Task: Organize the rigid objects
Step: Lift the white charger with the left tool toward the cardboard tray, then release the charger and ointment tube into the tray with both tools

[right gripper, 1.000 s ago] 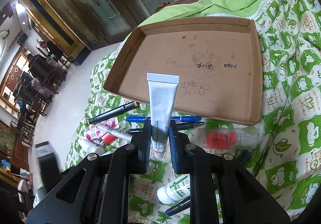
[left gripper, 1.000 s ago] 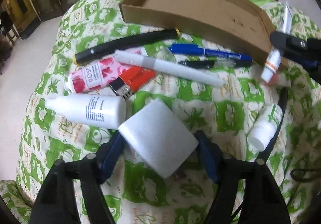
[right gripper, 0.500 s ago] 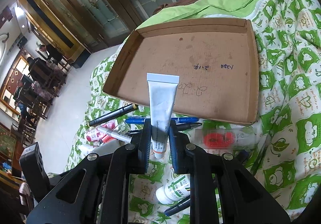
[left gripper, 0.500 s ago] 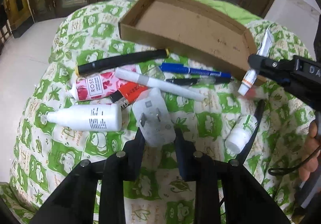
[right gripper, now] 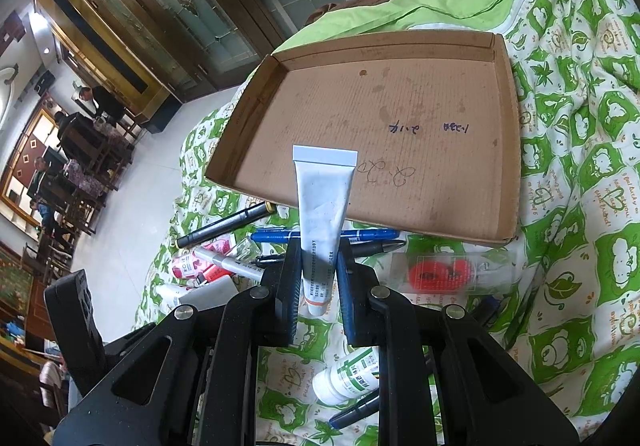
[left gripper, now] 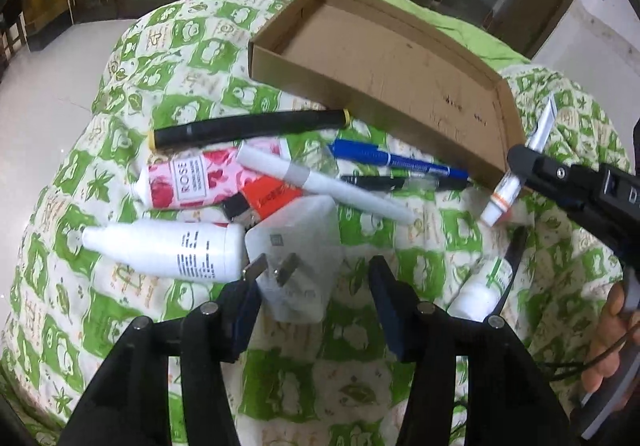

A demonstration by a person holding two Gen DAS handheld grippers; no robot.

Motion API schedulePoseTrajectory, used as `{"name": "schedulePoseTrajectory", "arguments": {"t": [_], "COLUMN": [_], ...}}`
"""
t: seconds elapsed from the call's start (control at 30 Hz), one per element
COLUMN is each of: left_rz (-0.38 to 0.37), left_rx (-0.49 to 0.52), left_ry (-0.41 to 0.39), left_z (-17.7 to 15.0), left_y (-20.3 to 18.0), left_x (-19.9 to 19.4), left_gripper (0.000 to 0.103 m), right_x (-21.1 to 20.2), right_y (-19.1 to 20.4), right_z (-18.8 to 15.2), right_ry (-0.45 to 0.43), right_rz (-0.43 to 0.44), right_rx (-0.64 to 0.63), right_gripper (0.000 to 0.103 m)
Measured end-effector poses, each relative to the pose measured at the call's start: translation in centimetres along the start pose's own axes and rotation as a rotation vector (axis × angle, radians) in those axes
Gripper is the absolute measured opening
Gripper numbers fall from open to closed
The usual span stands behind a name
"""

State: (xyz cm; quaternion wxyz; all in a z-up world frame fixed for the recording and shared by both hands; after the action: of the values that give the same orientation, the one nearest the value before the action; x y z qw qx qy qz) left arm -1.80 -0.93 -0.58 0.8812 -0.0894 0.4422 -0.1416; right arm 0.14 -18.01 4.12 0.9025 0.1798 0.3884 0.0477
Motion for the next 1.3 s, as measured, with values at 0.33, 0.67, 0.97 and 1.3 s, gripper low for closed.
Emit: {"name": "schedulePoseTrajectory", "arguments": {"t": [0.33, 0.67, 0.97, 1.3], "left_rz": [0.03, -0.084, -0.121, -0.059], "left_rx": [0.063, -0.006, 0.017, 0.026], "left_ry": [-0.014, -0.084, -0.107, 0.026], "left_z": [1.3, 5.1, 11.0, 12.7], "left_y": [-1.8, -2.6, -3.9, -4.1], "left_x": [1.6, -1.4, -0.5, 6.9], "left_gripper": [0.027, 0.027, 0.027, 0.027], "right_x": [0.2, -1.2, -2.6, 2.0], "right_y": [0.0, -1.6, -5.1, -7.8], "right_z": [-0.1, 1.2, 4.4, 5.9], "right_ry": [0.003, -0.043, -0.108, 0.022], "right_rz": [-0.004, -0.002, -0.082, -0.172], "right_rx": [0.004, 0.049, 0.082, 0.042], "right_gripper": [0.016, 0.016, 0.016, 0.016]}}
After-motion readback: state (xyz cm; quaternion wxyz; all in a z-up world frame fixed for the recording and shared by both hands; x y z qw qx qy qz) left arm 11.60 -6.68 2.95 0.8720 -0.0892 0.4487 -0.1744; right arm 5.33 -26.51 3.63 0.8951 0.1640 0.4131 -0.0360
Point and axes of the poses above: each gripper's, at about its wrist camera, not at the fingertips, and x roughly the way its jaws point, y to its left, z to its top, the point moved 5 cm from there along x, roughly the way its jaws point, and after that the axes turned 9 degrees about -y, right-handed, at the moved point
